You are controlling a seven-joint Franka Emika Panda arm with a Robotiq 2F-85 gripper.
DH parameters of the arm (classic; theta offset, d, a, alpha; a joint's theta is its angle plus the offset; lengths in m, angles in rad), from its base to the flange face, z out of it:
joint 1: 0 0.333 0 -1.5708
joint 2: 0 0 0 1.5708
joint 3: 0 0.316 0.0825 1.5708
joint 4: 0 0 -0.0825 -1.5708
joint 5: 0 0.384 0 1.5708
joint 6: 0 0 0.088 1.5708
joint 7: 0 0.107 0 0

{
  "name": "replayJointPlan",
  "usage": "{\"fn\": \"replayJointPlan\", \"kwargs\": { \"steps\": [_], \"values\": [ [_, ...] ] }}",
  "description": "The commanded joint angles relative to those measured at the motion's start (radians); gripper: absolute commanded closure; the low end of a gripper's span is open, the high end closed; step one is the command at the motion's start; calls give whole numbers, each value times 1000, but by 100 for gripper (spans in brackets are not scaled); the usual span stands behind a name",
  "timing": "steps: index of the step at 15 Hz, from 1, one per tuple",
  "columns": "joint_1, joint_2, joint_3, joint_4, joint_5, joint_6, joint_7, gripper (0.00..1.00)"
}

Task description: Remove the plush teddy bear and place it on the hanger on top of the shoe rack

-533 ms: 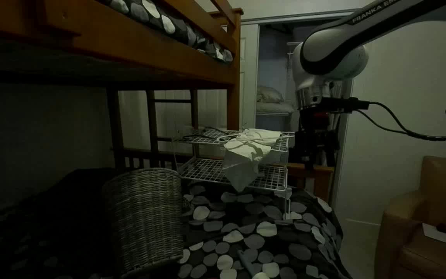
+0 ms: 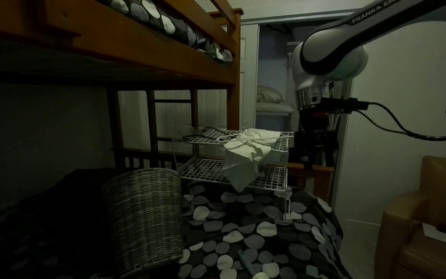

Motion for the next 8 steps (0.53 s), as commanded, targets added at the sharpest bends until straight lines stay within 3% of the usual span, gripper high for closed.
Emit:
{"fn": "replayJointPlan", "kwargs": {
  "steps": [1,3,8],
  "values": [
    [32,170,5,31,106,148,-76,0],
    [67,242,32,43,145,211,-147,0],
    [158,498,137,174,70,335,-241,0]
  ]
}}
